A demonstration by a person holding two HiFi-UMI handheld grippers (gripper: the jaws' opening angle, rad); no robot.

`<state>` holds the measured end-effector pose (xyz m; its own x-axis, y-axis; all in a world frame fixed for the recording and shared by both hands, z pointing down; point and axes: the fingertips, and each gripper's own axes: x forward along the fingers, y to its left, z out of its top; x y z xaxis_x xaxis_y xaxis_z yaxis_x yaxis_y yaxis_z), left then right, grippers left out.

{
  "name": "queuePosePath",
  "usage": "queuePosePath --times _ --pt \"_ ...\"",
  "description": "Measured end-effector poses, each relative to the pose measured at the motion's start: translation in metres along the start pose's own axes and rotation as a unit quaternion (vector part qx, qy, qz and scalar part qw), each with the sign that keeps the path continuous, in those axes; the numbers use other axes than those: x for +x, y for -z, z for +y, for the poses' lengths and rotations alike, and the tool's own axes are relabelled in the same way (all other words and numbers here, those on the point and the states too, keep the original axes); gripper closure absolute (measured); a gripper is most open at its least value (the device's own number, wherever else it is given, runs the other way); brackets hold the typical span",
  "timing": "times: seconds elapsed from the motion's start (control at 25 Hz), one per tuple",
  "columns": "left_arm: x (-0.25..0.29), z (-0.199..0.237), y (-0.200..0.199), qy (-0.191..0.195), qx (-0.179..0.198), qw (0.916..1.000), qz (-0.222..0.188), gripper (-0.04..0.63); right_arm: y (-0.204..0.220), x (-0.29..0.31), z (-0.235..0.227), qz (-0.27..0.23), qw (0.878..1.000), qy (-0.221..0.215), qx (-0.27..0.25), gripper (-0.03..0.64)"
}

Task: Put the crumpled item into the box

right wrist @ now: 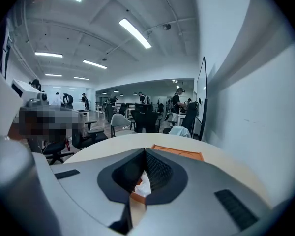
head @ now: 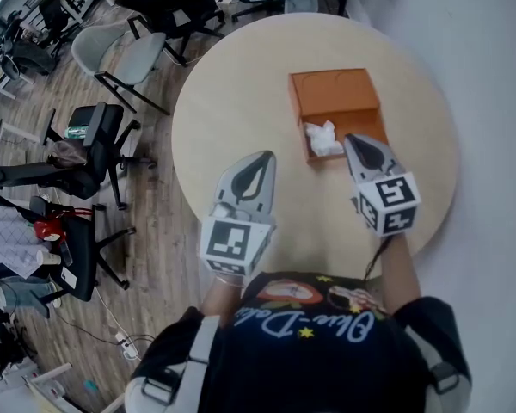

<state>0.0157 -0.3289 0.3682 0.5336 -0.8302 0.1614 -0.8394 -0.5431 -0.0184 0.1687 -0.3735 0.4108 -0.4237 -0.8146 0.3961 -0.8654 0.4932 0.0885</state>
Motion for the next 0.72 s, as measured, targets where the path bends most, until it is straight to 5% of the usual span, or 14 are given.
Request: queuePosePath --times 0.72 --pt "-0.014 -0.034 -0.009 0.020 0.020 0.9996 -0.006 0.604 -0.051 -0.085 0.026 -0.112 0.994 -0.016 -0.002 0.617"
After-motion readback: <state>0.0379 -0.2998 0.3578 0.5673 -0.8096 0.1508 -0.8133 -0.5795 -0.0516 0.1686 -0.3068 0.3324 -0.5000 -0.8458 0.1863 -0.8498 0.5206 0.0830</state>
